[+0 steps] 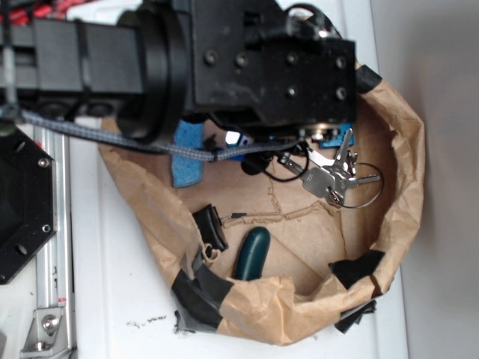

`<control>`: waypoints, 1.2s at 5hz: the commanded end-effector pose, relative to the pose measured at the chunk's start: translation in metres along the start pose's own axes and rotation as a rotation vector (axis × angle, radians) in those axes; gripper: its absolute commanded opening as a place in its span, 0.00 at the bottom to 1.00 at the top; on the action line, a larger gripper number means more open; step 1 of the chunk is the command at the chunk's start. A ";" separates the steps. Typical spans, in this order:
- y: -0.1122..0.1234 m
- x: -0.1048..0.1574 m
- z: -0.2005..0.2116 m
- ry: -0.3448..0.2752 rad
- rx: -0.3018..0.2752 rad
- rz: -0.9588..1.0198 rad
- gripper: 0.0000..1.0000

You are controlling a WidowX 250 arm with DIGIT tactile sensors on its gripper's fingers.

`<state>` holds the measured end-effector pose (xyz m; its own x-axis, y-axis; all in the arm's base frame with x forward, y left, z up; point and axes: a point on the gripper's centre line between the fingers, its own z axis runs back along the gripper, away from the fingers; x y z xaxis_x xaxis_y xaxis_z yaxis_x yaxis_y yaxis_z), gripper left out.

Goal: Grab the blue sponge.

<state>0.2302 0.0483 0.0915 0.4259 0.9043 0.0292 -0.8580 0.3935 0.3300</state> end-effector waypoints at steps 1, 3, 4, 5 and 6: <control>0.011 0.017 -0.050 -0.012 -0.045 0.002 1.00; 0.026 -0.003 -0.050 -0.056 -0.039 -0.018 1.00; 0.035 -0.003 -0.048 -0.068 -0.049 -0.012 1.00; 0.044 -0.005 -0.047 -0.079 -0.044 -0.017 1.00; 0.042 -0.004 -0.053 -0.058 -0.046 -0.033 1.00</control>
<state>0.1886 0.0510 0.0446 0.4968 0.8651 0.0684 -0.8392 0.4589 0.2919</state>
